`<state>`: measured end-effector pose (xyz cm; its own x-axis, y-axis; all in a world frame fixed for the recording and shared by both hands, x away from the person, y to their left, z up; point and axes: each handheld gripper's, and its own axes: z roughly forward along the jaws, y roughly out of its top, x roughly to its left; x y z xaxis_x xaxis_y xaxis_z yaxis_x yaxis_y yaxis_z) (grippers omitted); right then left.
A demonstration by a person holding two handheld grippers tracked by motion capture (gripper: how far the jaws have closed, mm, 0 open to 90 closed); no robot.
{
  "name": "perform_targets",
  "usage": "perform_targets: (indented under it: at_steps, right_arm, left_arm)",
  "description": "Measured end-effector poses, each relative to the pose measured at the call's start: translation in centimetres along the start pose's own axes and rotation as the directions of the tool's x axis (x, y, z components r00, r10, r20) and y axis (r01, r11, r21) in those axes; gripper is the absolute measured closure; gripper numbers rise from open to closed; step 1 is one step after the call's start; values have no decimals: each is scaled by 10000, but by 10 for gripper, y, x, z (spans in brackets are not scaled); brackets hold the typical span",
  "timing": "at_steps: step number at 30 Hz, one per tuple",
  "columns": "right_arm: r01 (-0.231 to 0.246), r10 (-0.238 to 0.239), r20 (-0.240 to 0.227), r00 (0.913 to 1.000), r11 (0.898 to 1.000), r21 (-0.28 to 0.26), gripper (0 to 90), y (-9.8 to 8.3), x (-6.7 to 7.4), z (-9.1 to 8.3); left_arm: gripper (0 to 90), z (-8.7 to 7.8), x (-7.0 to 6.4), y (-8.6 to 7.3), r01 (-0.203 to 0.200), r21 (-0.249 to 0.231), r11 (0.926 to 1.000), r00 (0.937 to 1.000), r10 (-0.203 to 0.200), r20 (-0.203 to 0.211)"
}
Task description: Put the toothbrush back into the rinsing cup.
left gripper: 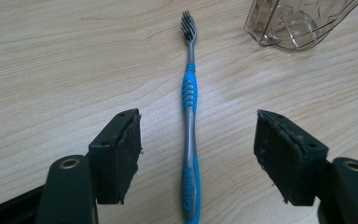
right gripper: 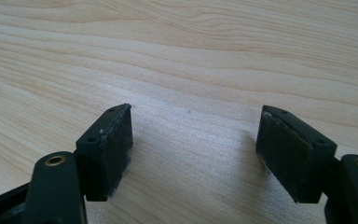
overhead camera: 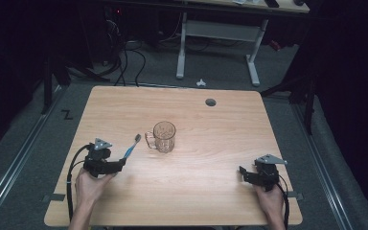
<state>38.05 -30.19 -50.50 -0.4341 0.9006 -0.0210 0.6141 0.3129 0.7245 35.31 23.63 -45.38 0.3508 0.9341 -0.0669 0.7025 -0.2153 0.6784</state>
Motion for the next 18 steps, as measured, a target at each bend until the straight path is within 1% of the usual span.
perform_targets:
  at_steps: [5, 7, 15, 18]
  right_arm:
    - [-3, 3, -1, 10000, 10000, 1, 272, 0, 0, 0]
    - [-1, 1, 1, 10000, 10000, 1, 272, 0, 0, 0]
    - [-2, 2, -1, 10000, 10000, -1, 273, 0, 0, 0]
    - [-2, 2, 0, 10000, 10000, -1, 272, 0, 0, 0]
  left_arm:
    - [325, 0, 1, 7, -33, 48, 10000, 10000, 34, -38]
    - [324, 1, 2, 10, -110, 104, 9999, 9999, 111, -119]
    - [330, 5, 1, 25, -447, 513, 9977, 9988, 457, -187]
    - [337, 9, 1, 29, -454, 639, 9969, 9987, 468, -202]
